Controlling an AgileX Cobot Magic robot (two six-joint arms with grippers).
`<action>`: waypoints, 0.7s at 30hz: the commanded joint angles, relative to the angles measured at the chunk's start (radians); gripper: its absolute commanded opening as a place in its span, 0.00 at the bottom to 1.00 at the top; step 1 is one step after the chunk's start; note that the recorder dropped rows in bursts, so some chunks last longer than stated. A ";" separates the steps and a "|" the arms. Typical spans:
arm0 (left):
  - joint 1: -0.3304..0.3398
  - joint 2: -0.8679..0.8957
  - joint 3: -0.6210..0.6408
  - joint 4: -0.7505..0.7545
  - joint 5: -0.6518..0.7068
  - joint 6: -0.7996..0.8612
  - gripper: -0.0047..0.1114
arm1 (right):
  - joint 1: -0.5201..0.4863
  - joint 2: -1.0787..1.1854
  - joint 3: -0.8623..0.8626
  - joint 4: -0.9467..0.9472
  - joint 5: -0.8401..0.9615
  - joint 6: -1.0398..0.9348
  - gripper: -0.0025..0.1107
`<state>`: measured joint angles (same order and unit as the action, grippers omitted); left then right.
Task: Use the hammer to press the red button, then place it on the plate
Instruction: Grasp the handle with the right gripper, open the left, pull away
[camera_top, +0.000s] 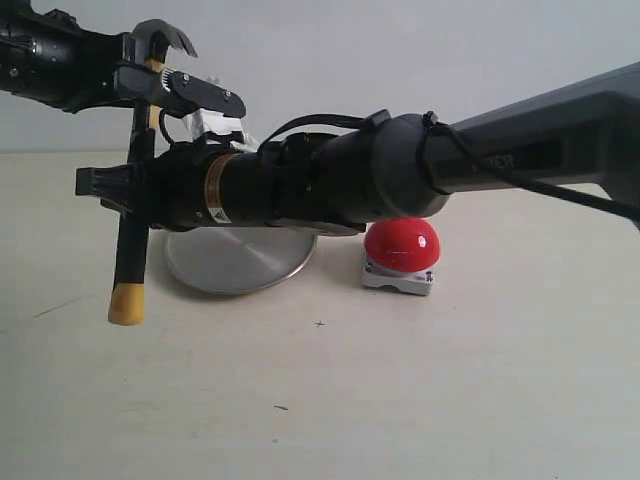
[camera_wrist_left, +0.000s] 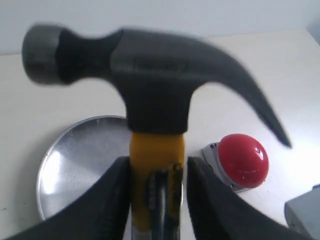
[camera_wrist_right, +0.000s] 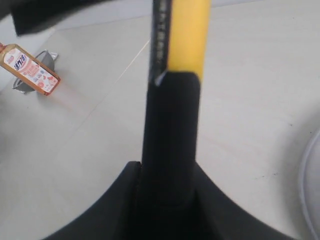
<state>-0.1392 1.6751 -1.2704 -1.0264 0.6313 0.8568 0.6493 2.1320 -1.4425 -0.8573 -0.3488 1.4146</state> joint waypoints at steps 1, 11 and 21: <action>-0.002 -0.016 -0.008 -0.032 -0.022 0.022 0.50 | 0.002 -0.004 -0.010 -0.016 -0.020 -0.019 0.02; 0.025 -0.037 -0.008 -0.017 -0.036 0.024 0.59 | 0.002 -0.004 -0.010 -0.008 0.076 -0.016 0.02; 0.110 -0.145 0.031 -0.036 -0.019 -0.028 0.40 | -0.035 -0.089 -0.010 -0.042 0.200 -0.020 0.02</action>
<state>-0.0347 1.5647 -1.2611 -1.0368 0.6122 0.8407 0.6293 2.1257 -1.4382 -0.8709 -0.1410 1.4146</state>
